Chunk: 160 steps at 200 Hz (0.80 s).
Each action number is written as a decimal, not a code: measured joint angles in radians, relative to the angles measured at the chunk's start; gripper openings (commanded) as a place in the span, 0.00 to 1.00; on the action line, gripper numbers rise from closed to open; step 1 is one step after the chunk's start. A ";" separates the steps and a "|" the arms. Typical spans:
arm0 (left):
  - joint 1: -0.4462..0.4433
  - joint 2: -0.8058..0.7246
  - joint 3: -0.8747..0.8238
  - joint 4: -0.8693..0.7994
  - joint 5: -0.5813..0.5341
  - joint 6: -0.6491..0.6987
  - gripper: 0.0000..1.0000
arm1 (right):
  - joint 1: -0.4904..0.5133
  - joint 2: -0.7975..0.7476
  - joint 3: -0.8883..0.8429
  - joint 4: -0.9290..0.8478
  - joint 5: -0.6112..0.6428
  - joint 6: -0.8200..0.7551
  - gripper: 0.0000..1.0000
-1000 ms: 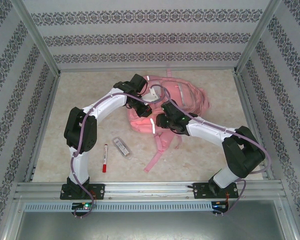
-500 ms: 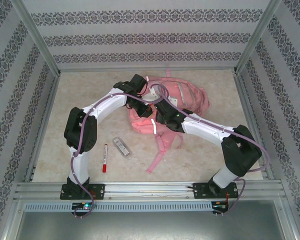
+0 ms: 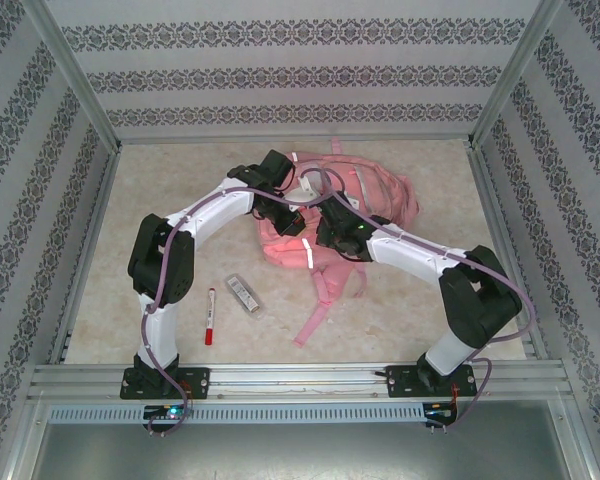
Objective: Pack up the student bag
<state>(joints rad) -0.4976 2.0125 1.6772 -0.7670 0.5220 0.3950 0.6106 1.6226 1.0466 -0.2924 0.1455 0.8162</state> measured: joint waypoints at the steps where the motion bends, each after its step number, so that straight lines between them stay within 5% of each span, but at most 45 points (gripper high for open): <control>1: 0.000 0.000 0.000 0.001 0.000 0.000 0.00 | -0.002 -0.001 -0.001 0.000 -0.003 0.000 0.12; 83: 0.010 -0.027 -0.057 0.055 0.002 0.011 0.00 | -0.216 -0.087 -0.096 0.049 -0.385 -0.013 0.05; 160: 0.045 -0.043 -0.097 0.068 -0.018 0.115 0.00 | -0.392 -0.124 -0.200 0.074 -0.587 -0.042 0.03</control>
<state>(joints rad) -0.4530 1.9697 1.5799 -0.6991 0.5041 0.5102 0.2184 1.4982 0.8471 -0.2180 -0.4412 0.7738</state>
